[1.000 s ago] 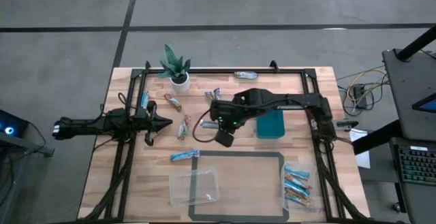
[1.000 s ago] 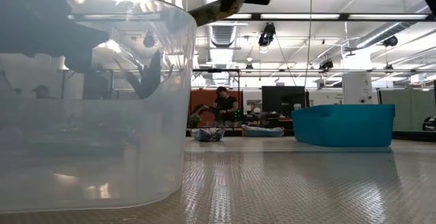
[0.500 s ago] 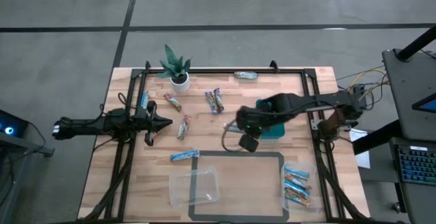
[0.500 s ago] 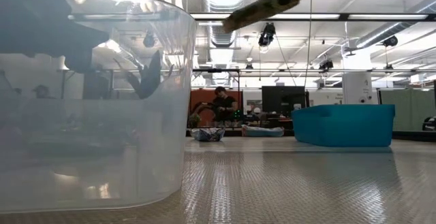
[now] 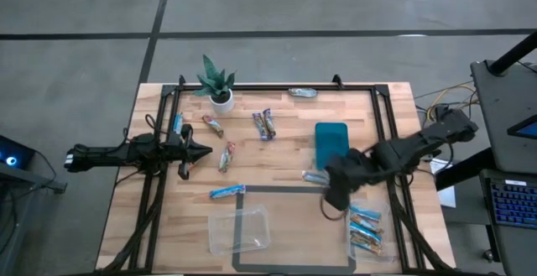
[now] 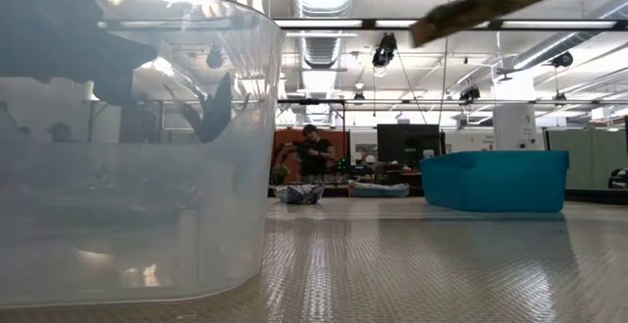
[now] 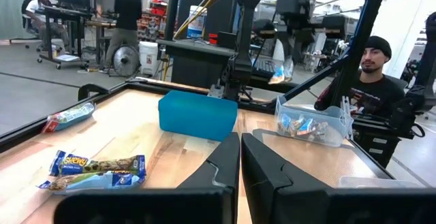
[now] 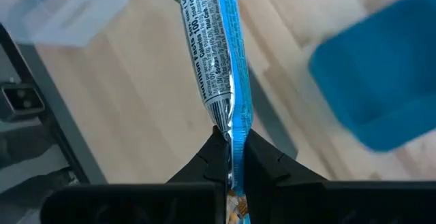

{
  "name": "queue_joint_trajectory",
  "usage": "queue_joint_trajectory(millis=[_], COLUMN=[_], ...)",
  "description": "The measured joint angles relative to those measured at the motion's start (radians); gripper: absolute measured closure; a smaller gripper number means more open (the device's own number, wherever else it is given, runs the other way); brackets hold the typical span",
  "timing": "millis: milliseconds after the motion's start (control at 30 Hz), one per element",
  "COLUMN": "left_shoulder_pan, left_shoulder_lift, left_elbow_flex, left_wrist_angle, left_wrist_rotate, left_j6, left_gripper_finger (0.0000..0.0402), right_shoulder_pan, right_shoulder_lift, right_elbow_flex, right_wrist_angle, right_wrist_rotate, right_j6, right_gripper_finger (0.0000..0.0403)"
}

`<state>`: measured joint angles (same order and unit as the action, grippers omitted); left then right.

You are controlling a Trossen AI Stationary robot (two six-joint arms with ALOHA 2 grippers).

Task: Pick and place Granola Bars by type
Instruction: Put the yellow granola bar into the right transparent bin

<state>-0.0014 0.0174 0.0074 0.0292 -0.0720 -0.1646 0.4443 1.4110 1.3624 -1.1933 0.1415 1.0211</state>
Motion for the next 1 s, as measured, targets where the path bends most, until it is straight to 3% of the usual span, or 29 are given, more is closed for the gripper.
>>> queue_joint_trajectory(millis=[467,800,1000], left_shoulder_pan=[0.0,0.0,0.0], left_shoulder_lift=[0.0,0.0,0.0], left_elbow_flex=[0.0,0.0,0.0], left_wrist_angle=[0.0,0.0,0.0], left_wrist_rotate=[0.0,0.0,0.0], left_j6=[0.0,0.0,0.0], left_gripper_finger=[0.0402,0.0402,0.0402], right_shoulder_pan=[0.399,0.661,0.75], right_shoulder_lift=[-0.108,-0.1,-0.061], right_elbow_flex=[-0.252,-0.315,-0.345], right_wrist_angle=[0.108,0.149,0.232], right_wrist_rotate=[0.071,0.07,0.068], right_j6=[0.474,0.774,0.87], right_gripper_finger=[0.0392,0.0392,0.0392])
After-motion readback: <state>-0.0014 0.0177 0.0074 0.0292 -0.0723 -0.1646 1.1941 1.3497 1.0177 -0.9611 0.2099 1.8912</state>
